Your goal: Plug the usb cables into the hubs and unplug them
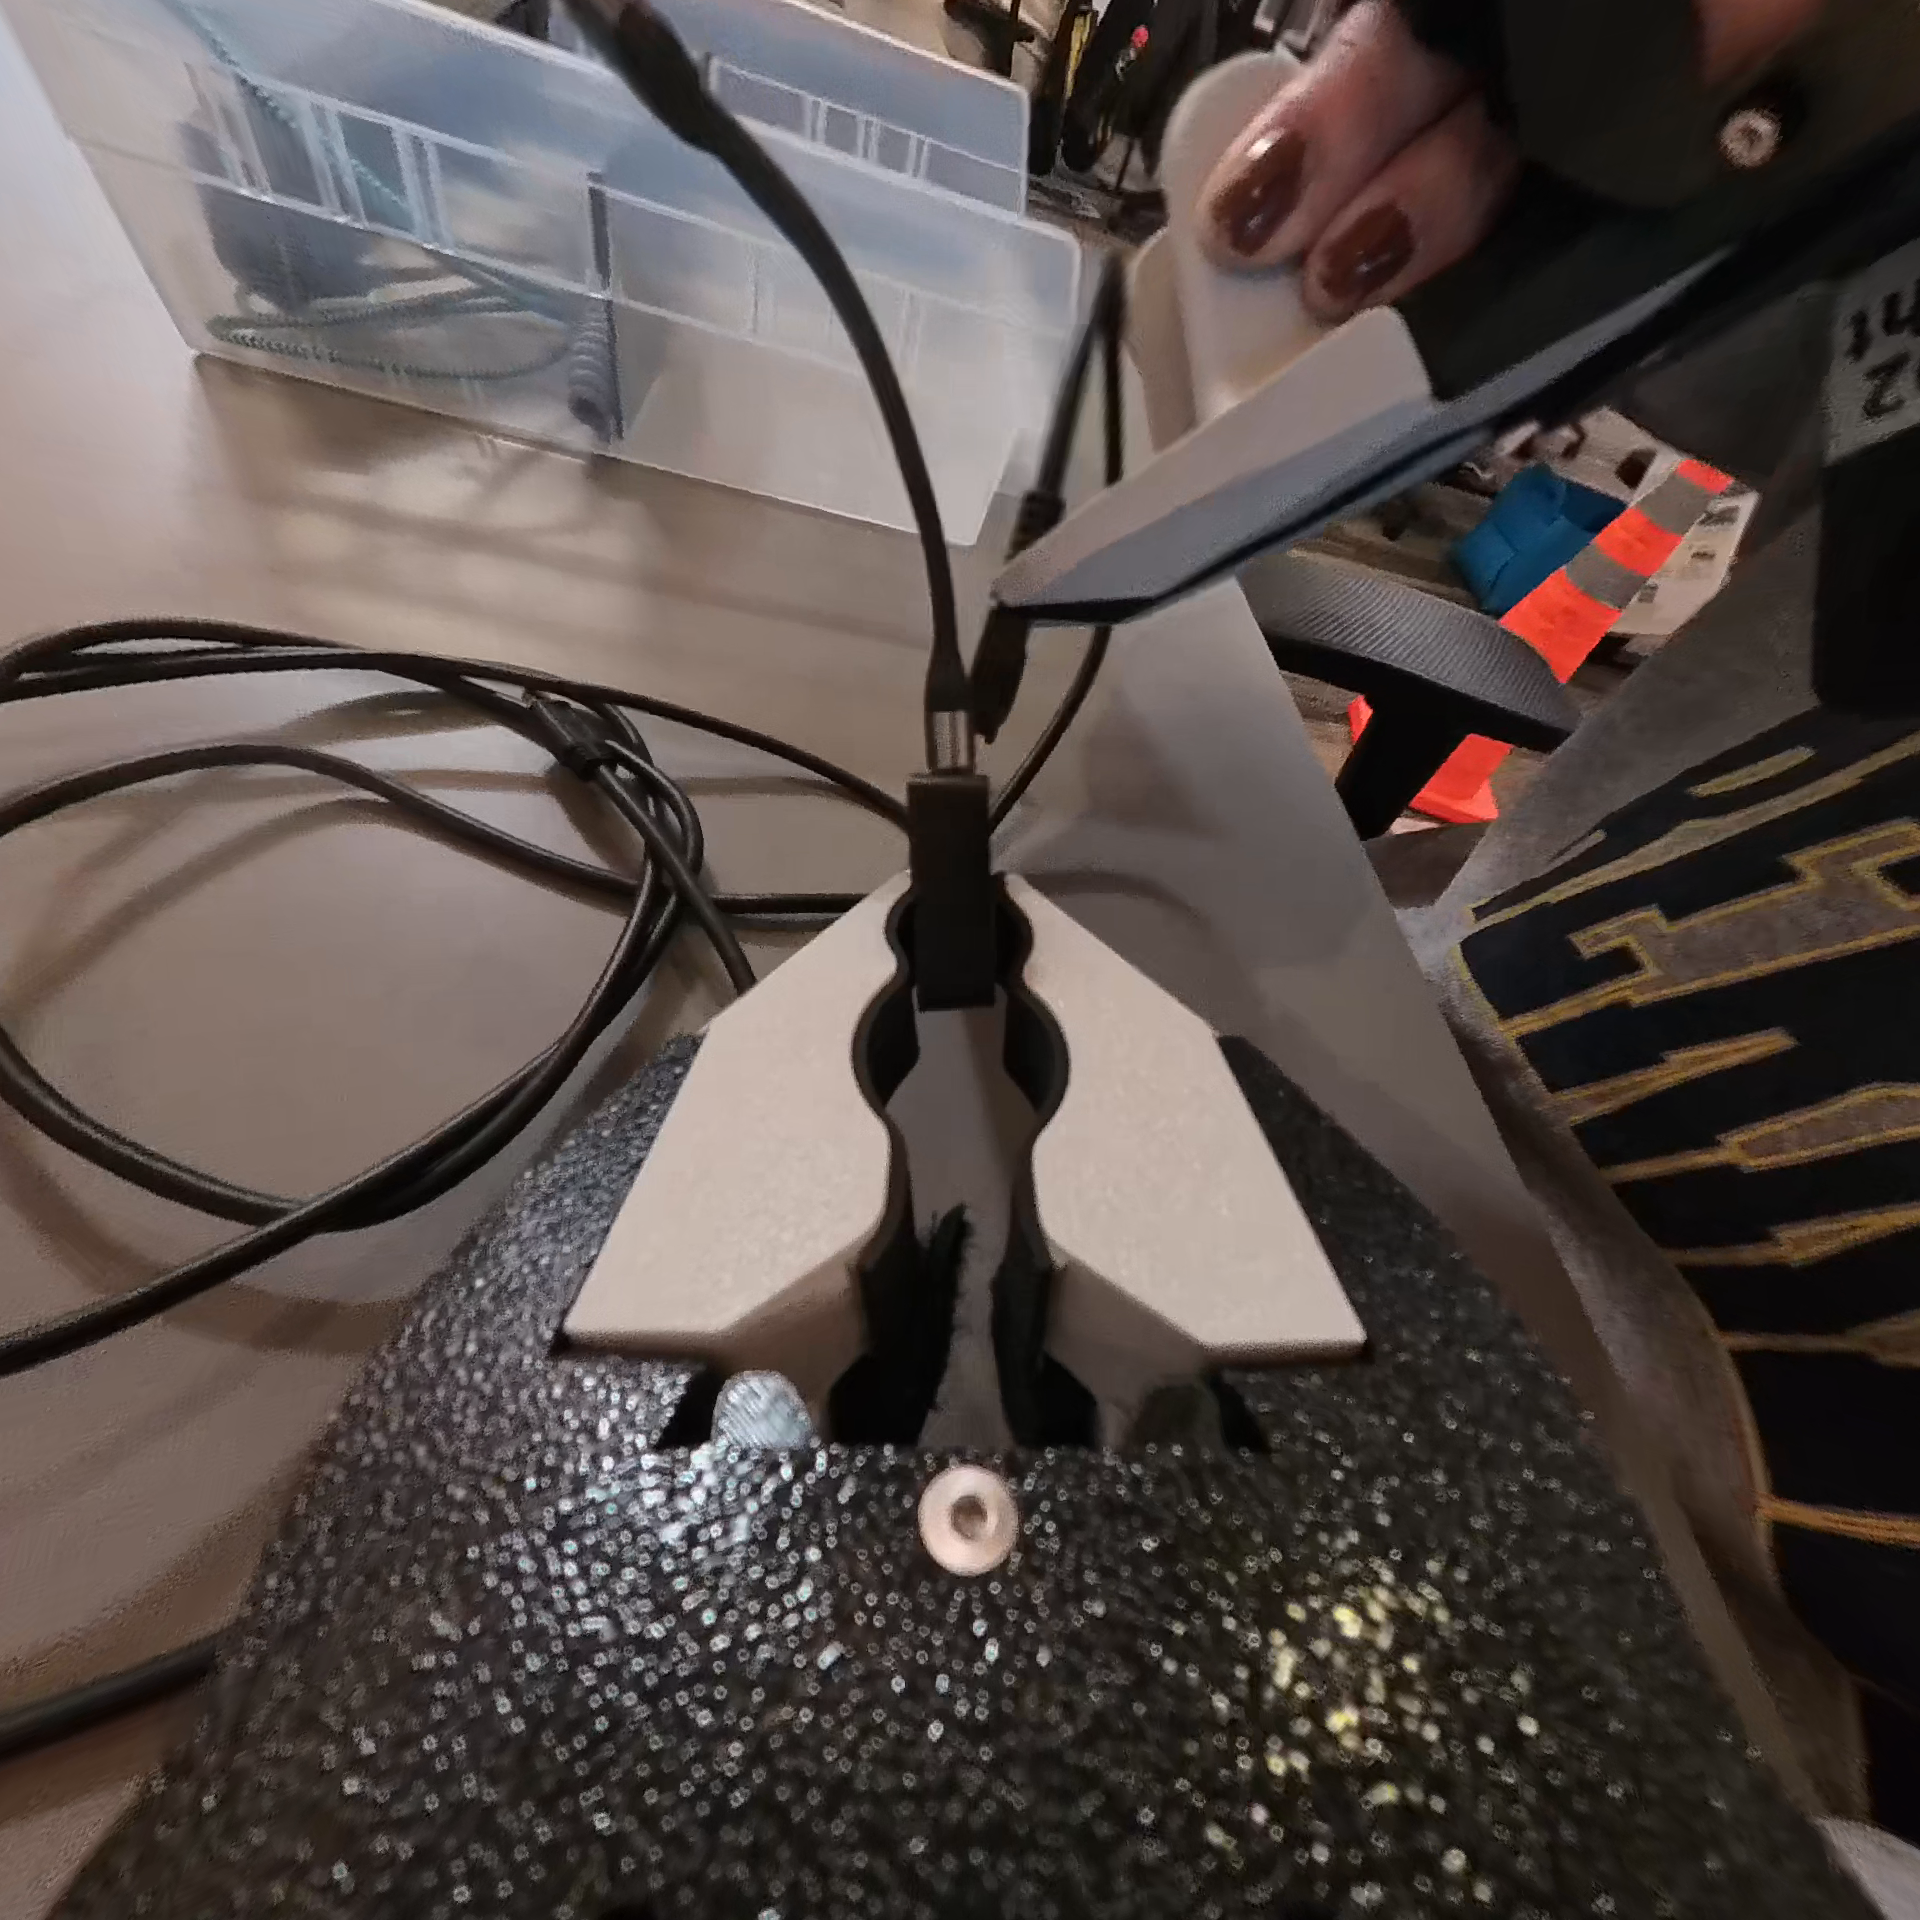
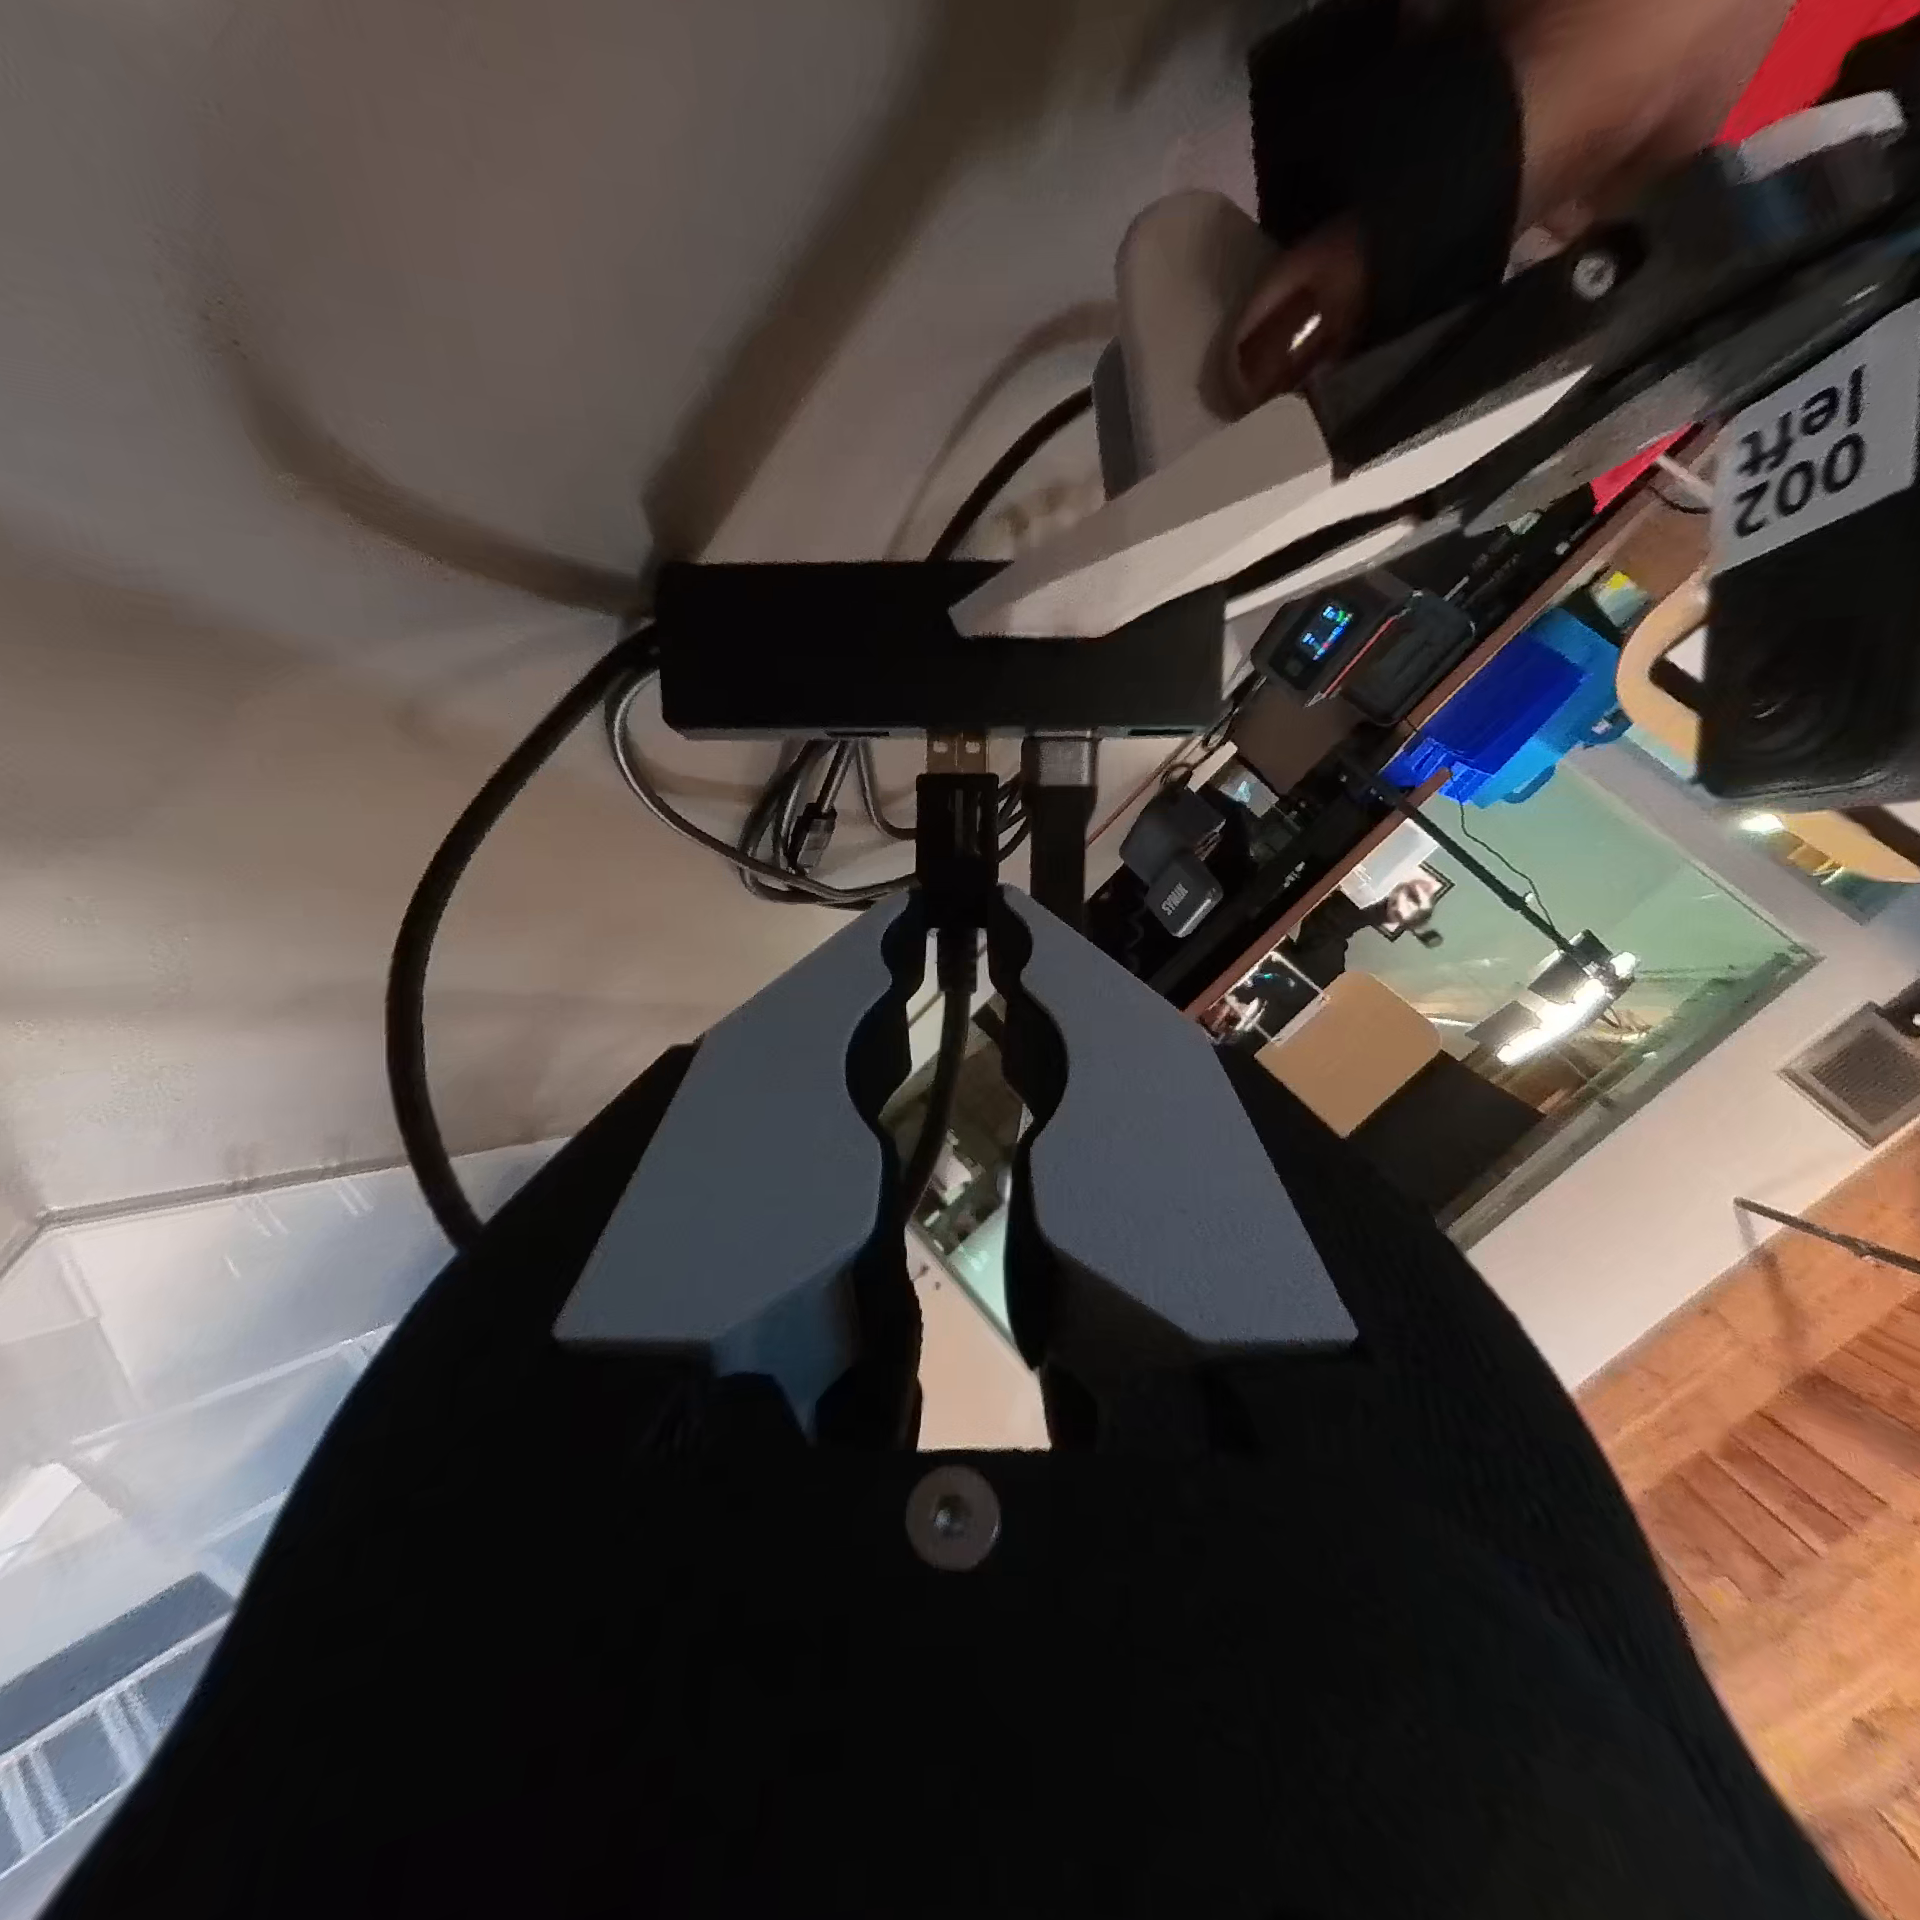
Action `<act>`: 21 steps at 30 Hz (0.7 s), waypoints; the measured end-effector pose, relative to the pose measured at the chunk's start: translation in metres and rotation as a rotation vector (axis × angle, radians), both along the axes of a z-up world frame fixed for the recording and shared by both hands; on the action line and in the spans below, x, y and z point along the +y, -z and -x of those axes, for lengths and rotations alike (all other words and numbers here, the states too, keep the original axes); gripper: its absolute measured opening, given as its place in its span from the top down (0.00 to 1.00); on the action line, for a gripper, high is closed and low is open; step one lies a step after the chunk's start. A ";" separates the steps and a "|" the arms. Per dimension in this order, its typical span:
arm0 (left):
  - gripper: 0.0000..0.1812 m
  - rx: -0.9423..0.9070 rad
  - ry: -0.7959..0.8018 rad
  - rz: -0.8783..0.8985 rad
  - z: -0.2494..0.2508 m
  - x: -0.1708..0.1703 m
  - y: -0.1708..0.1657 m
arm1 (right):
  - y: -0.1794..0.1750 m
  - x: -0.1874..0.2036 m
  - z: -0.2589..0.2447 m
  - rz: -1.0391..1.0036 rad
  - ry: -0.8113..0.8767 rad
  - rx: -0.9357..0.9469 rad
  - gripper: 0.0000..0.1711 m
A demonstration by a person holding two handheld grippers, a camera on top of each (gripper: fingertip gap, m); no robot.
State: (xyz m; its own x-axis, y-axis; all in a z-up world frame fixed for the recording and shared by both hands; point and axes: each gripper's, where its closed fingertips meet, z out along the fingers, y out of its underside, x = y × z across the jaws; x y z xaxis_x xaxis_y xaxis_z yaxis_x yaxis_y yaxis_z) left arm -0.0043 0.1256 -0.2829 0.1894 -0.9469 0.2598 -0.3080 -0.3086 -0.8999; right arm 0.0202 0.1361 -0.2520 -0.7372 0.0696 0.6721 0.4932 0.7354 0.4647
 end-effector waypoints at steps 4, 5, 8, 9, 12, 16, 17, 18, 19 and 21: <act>0.95 -0.001 -0.003 0.002 0.000 0.000 0.000 | 0.000 -0.001 0.001 -0.015 0.004 0.004 0.95; 0.95 0.001 -0.002 -0.004 0.000 0.000 0.000 | 0.000 0.000 0.001 -0.005 0.009 0.009 0.95; 0.95 0.007 0.005 -0.029 0.000 -0.002 0.000 | 0.000 0.002 0.001 0.016 0.013 0.014 0.95; 0.95 0.010 0.013 -0.045 0.000 -0.003 0.000 | 0.000 0.003 0.001 0.015 0.011 0.012 0.95; 0.95 0.021 0.033 -0.082 -0.002 -0.007 0.001 | 0.003 0.010 0.003 0.009 0.009 0.007 0.95; 0.95 0.012 0.029 -0.032 -0.001 -0.006 0.002 | 0.002 0.010 0.003 -0.002 -0.006 -0.013 0.95; 0.95 0.013 0.029 -0.037 -0.001 -0.006 0.002 | 0.002 0.008 0.002 0.001 -0.014 -0.018 0.95; 0.95 0.013 0.029 -0.038 -0.001 -0.006 0.002 | 0.001 0.006 0.002 -0.001 -0.021 -0.023 0.95; 0.95 0.012 0.029 -0.035 -0.001 -0.006 0.002 | 0.000 0.005 0.001 -0.008 -0.028 -0.029 0.95; 0.95 0.011 0.030 -0.031 -0.001 -0.007 0.002 | 0.000 0.001 0.001 -0.039 -0.044 -0.047 0.95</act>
